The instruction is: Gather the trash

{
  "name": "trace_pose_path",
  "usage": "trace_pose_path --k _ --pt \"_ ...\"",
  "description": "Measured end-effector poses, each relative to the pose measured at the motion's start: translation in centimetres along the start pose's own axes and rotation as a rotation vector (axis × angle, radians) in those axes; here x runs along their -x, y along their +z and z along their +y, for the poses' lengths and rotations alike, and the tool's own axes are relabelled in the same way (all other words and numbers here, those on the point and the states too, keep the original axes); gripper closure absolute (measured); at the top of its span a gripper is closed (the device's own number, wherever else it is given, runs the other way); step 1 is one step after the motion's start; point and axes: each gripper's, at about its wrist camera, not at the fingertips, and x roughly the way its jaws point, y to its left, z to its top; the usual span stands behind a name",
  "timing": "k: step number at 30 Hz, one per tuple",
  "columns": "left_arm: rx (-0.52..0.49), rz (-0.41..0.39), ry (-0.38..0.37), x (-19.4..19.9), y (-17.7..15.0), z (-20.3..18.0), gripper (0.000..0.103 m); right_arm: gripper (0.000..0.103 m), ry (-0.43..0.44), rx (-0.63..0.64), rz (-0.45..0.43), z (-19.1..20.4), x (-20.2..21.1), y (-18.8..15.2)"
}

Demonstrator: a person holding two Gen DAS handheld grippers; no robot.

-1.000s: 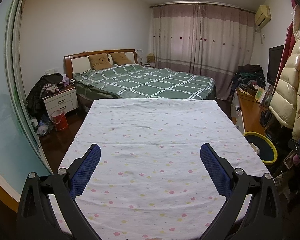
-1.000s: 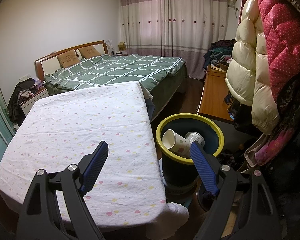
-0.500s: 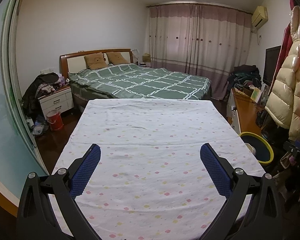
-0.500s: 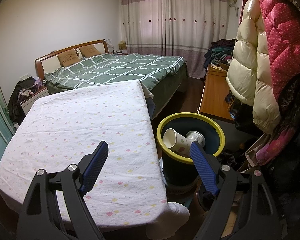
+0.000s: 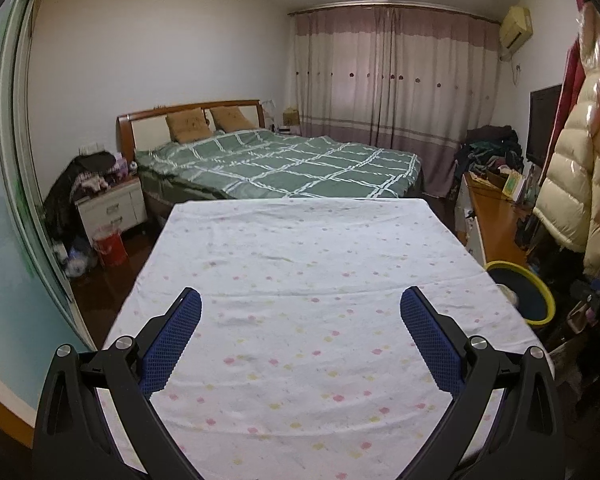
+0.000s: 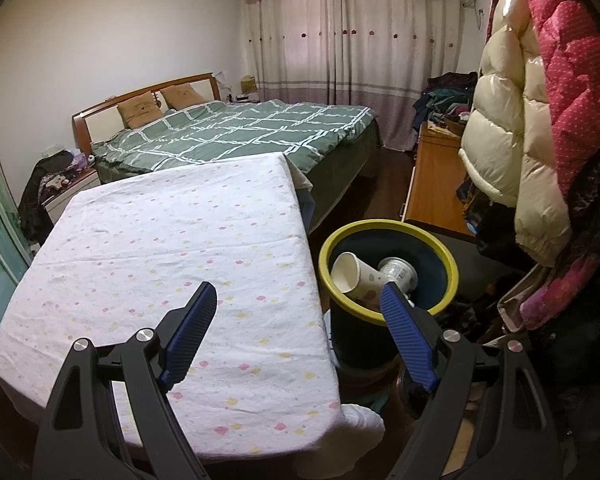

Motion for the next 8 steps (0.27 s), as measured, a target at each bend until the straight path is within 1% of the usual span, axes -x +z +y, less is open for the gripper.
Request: trace_pose_path --k 1,2,4,6,8 --pt "0.003 0.008 -0.008 -0.4 0.2 0.1 0.005 0.023 0.012 0.003 0.003 0.2 -0.3 0.3" --pt "0.018 0.037 -0.021 -1.4 0.5 0.4 0.005 0.023 0.024 0.004 0.006 0.2 -0.7 0.7" --pt "0.039 0.063 -0.024 -3.0 1.0 1.1 0.005 0.023 0.061 0.008 0.018 0.7 -2.1 1.8" --pt "0.051 0.097 0.008 -5.7 1.6 2.2 0.005 0.021 0.090 0.019 0.038 1.6 -3.8 2.7" --pt "0.059 0.136 0.038 -8.8 2.0 3.3 0.005 0.018 0.123 0.040 0.065 3.1 -6.5 3.7"
